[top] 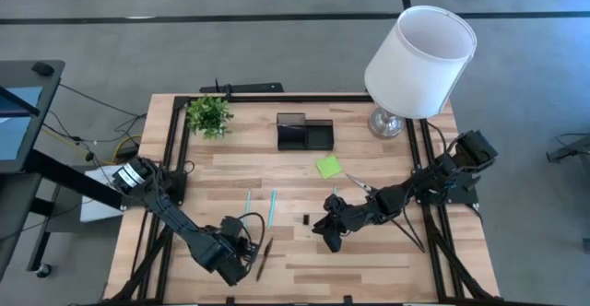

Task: Pick and place office supplies into organizer
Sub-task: Put the left blue pencil into the black desk organizer

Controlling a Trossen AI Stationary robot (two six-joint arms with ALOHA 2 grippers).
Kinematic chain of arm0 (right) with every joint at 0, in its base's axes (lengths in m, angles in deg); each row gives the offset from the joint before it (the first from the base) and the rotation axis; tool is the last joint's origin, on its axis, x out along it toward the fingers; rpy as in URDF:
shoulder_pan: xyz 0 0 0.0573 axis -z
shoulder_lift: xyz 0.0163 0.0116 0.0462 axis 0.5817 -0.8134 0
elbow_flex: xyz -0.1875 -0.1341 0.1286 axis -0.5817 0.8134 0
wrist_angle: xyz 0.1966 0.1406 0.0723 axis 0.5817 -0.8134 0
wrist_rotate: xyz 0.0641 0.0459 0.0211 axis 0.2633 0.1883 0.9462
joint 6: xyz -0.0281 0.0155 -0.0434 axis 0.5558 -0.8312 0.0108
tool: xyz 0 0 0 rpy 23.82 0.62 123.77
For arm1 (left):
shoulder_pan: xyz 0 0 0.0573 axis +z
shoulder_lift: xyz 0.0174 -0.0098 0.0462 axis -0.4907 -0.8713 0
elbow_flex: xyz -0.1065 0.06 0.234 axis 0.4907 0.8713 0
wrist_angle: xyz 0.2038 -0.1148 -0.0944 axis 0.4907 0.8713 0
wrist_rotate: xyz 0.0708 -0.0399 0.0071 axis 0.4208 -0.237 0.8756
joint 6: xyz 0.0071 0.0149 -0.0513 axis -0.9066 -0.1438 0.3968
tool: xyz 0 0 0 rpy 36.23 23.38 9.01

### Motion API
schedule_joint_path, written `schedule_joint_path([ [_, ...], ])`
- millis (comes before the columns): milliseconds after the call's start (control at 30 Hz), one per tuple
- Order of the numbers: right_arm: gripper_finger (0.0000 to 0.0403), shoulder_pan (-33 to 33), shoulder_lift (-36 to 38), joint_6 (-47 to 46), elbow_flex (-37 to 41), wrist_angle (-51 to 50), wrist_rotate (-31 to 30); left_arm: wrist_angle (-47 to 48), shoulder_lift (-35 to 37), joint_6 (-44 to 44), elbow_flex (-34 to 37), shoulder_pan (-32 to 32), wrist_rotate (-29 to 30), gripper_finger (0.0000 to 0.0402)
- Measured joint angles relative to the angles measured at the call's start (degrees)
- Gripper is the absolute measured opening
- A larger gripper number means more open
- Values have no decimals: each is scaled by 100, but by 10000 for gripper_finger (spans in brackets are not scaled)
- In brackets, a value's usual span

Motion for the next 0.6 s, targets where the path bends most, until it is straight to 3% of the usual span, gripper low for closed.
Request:
schedule_joint_path([
  [167, 93, 0, 0, 15, 0, 1, 0, 292, 1, 47, -3, 20, -227, 86],
  [400, 93, 0, 0, 20, 0, 2, 0, 374, -4, -83, 0, 60, -197, 14],
  [600, 93, 0, 0, 20, 0, 0, 0, 400, -9, -82, -20, 57, -93, 6],
])
